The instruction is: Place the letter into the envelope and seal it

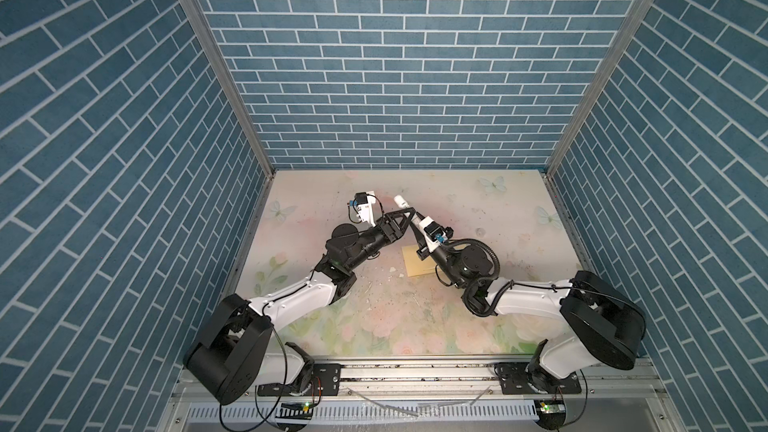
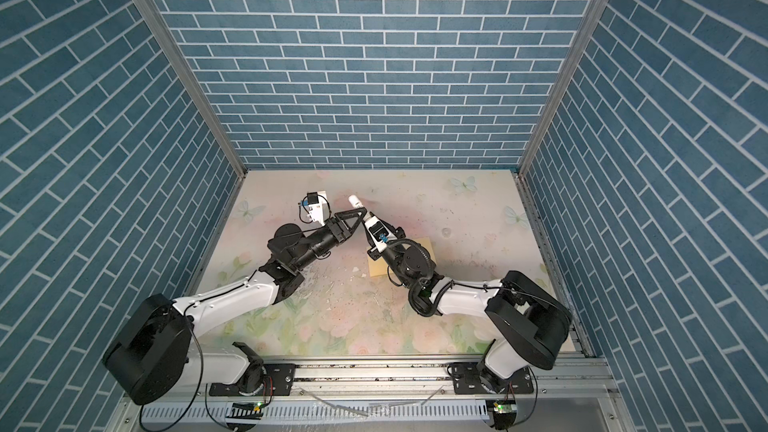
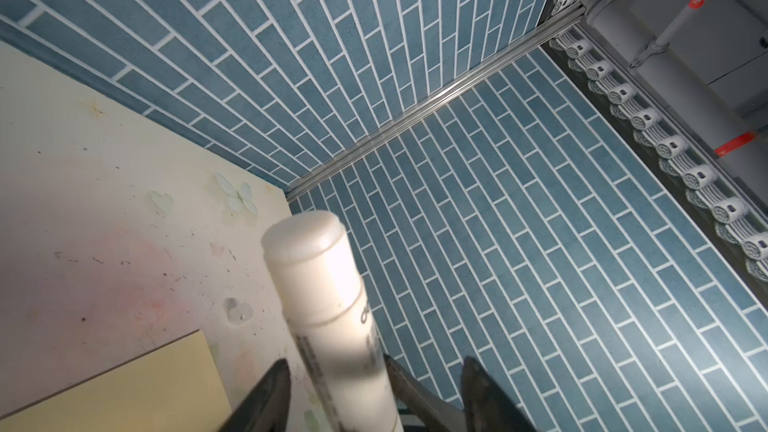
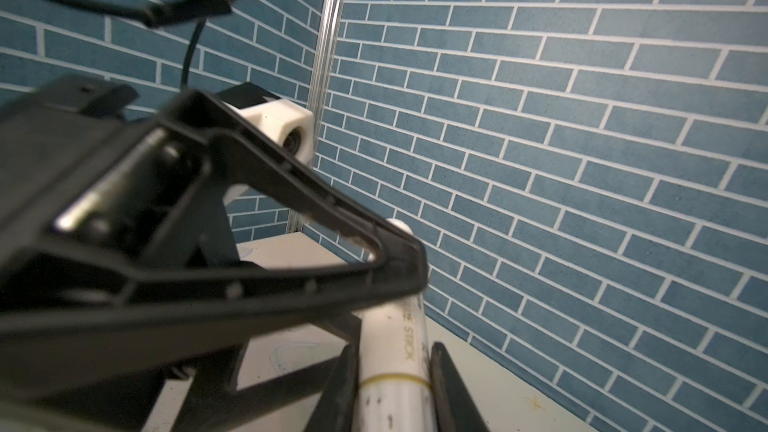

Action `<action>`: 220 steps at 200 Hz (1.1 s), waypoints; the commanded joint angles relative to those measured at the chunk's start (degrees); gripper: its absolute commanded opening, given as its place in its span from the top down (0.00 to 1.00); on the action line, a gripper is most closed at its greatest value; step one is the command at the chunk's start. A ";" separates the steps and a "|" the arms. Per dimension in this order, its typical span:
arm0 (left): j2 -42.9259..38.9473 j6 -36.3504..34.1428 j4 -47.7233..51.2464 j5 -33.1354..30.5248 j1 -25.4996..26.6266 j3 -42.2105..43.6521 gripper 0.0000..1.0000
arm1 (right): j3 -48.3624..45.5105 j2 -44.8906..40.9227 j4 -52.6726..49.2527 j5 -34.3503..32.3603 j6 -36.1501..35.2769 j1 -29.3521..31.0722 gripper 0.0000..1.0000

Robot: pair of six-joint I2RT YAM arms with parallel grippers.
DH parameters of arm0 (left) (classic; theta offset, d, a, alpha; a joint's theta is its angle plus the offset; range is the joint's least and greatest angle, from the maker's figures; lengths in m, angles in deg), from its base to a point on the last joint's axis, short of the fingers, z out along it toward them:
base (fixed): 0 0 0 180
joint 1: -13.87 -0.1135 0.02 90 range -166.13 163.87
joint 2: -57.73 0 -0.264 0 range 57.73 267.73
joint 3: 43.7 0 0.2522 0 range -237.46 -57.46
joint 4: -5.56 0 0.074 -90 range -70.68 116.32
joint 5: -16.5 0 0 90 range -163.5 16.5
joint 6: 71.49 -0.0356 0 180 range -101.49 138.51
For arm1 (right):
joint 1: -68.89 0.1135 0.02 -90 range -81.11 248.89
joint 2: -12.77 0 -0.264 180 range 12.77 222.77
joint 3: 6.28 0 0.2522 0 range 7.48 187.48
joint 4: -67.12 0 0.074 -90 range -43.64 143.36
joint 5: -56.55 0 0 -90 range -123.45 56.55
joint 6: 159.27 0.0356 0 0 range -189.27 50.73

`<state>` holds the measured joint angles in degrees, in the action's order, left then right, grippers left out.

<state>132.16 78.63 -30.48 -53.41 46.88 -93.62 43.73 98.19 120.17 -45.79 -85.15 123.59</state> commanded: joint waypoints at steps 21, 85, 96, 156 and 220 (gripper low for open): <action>-11.67 -28.81 16.25 1.03 -2.43 -1.75 0.14 | -0.33 -9.82 -13.99 -1.47 -2.24 -0.44 1.00; -20.71 -67.06 21.37 1.18 -1.88 1.57 0.06 | 7.51 -23.70 -52.08 3.73 10.90 -5.42 1.00; -19.33 -69.68 17.42 2.50 -1.64 3.02 0.05 | 8.98 -24.99 -57.26 4.99 13.28 -6.61 1.00; -9.14 -91.40 10.29 6.27 5.83 3.30 0.05 | 19.16 -23.37 -80.83 12.21 22.21 -9.77 1.00; -7.30 -104.13 18.15 4.51 9.68 0.79 0.08 | 26.70 -18.42 -91.66 20.22 26.21 -9.78 1.00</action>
<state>124.12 -18.79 -14.59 -48.71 55.93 -91.09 66.07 78.72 34.20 -30.66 -62.88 113.93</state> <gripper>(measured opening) 0.928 0.267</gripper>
